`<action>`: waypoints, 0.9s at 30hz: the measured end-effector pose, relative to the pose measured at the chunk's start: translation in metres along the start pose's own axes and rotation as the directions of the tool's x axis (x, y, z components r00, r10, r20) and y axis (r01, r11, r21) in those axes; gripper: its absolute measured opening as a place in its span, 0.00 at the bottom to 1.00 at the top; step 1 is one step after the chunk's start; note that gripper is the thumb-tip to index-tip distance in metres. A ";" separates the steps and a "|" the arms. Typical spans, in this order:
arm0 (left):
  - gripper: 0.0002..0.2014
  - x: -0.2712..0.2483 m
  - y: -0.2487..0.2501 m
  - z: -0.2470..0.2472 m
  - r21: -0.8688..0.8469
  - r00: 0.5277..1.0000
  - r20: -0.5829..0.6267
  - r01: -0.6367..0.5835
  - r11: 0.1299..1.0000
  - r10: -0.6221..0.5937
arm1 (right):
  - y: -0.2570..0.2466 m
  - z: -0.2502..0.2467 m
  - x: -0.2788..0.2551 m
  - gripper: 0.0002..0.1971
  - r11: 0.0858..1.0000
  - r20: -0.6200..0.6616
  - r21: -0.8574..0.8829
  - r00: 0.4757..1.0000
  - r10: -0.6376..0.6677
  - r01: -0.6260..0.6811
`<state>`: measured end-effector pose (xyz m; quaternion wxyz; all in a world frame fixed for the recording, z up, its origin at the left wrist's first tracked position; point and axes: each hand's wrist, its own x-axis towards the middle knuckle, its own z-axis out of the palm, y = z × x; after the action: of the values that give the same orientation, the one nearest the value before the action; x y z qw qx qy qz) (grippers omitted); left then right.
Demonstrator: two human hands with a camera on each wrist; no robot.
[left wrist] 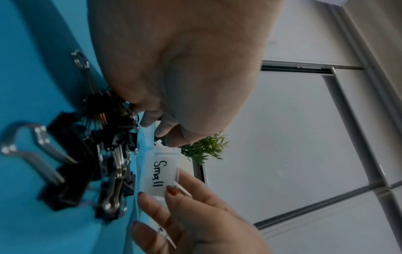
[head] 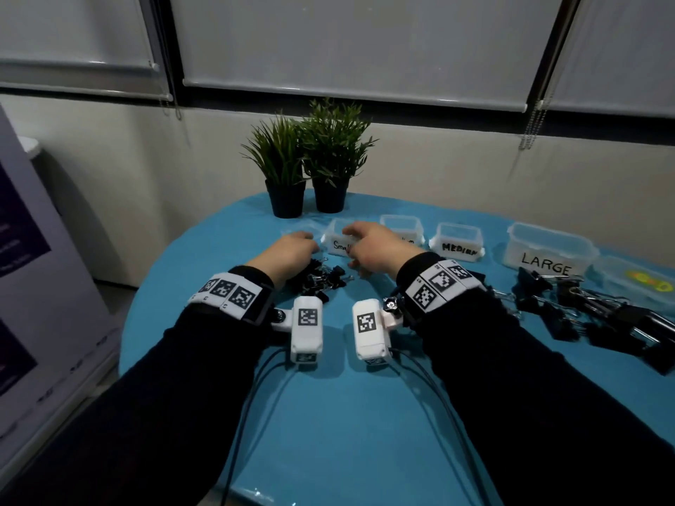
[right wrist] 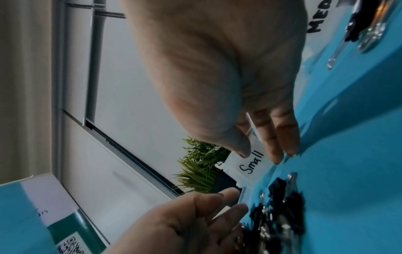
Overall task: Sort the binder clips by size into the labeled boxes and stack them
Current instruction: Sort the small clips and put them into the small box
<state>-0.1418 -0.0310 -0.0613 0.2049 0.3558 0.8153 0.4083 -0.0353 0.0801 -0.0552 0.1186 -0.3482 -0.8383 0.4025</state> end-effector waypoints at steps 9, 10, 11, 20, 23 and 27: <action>0.11 -0.014 0.009 0.018 -0.274 0.979 0.202 0.030 0.961 0.027 | 0.027 -0.010 0.003 0.17 1.000 -0.231 0.008 0.973 0.007 -0.005; 0.07 -0.015 0.010 0.020 -0.303 0.980 0.196 0.019 0.953 0.043 | 0.028 -0.009 0.004 0.17 0.999 -0.251 0.043 0.968 0.007 0.004; 0.08 -0.013 0.008 0.019 -0.334 0.981 0.190 0.040 0.942 0.025 | 0.029 -0.008 0.005 0.18 0.997 -0.263 0.079 0.965 0.003 0.019; 0.15 -0.008 0.003 0.003 0.042 0.987 0.156 -0.038 0.998 0.031 | 0.025 -0.002 0.007 0.24 0.993 -0.173 0.086 0.983 -0.060 0.075; 0.22 -0.008 0.001 0.011 -0.144 0.954 0.300 0.033 0.989 0.012 | 0.023 0.000 0.007 0.25 0.997 -0.106 0.014 0.991 -0.079 0.081; 0.25 -0.005 -0.004 0.015 -0.059 0.892 0.435 -0.109 0.992 0.124 | 0.021 0.000 0.003 0.25 0.996 -0.095 0.049 0.993 -0.068 0.073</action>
<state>-0.1304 -0.0284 -0.0729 0.3638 0.4833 0.7188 0.3426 -0.0274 0.0915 -0.0717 0.1809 -0.3333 -0.8328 0.4033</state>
